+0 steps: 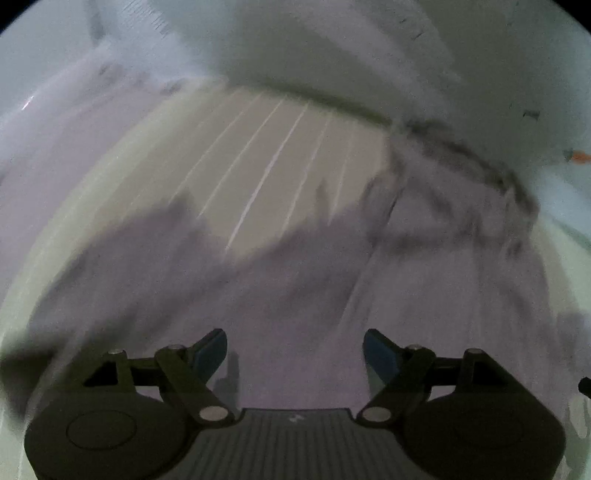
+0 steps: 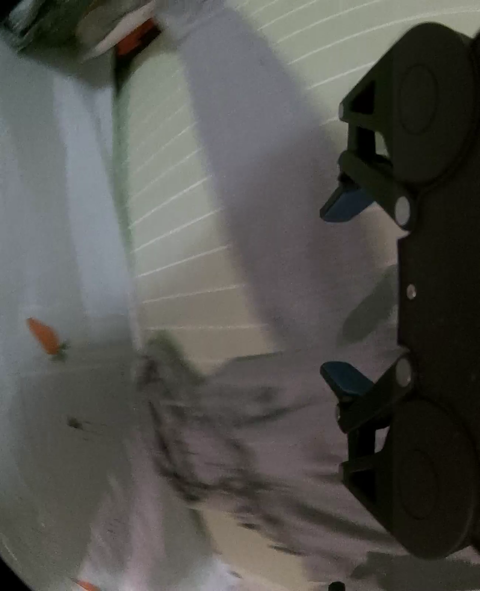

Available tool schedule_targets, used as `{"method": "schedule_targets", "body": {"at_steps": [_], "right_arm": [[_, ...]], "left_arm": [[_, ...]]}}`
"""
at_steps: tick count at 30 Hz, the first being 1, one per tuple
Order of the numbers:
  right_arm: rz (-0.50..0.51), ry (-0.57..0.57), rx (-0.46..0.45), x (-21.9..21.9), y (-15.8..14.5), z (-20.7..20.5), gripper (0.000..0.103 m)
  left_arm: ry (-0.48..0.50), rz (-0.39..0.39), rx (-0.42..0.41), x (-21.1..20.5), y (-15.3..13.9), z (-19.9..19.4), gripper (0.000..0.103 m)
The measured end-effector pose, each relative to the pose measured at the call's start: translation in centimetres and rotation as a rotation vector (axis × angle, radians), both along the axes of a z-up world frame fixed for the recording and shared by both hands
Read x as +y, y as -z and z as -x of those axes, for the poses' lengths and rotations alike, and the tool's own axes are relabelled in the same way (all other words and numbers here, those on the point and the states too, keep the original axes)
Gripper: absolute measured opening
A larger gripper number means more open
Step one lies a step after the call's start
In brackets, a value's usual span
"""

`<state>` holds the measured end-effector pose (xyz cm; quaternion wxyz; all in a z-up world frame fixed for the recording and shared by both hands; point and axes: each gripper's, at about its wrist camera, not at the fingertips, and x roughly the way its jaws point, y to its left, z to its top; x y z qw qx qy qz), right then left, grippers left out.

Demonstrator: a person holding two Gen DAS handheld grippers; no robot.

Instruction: Fold clothes

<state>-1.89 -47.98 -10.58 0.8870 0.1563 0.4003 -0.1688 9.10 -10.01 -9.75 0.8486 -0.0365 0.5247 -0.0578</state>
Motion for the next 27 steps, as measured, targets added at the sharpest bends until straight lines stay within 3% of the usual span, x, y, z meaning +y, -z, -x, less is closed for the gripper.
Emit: {"method": "schedule_targets", "body": {"at_steps": [4,10,18,22,23,24,25,26,27], "right_arm": [[-0.047,0.015,0.042,1.0,1.3,6.1,0.084],[-0.095,-0.101,-0.009,3.3,1.2,6.0,0.082],[-0.060,-0.252,0.008,6.8,1.1,7.0,0.087],[-0.054,-0.323,0.045,8.4,2.0,7.3,0.083],[-0.057,-0.338,0.056,8.7,2.2,7.3,0.065],[-0.077,-0.357,0.054,8.8,2.3,7.6,0.040],[-0.093,-0.368,0.038,8.9,2.3,8.0,0.031],[-0.119,-0.380,0.028,8.8,2.1,8.2,0.014],[-0.129,-0.380,0.023,8.9,1.9,8.4,0.013]], "left_arm": [[-0.073,0.005,0.071,3.2,1.0,5.0,0.082],[-0.115,0.039,0.071,5.5,0.7,9.5,0.082],[-0.004,0.069,0.133,3.3,1.8,12.0,0.082],[0.038,0.058,0.120,1.8,2.0,12.6,0.075],[0.040,0.042,0.109,1.5,2.0,12.8,0.070],[0.043,0.028,0.099,1.3,1.9,13.0,0.053],[0.047,0.029,0.090,1.2,1.8,13.2,0.035],[0.046,0.050,0.084,1.4,1.6,13.4,0.028],[0.040,0.063,0.078,1.5,1.4,13.4,0.024]]}}
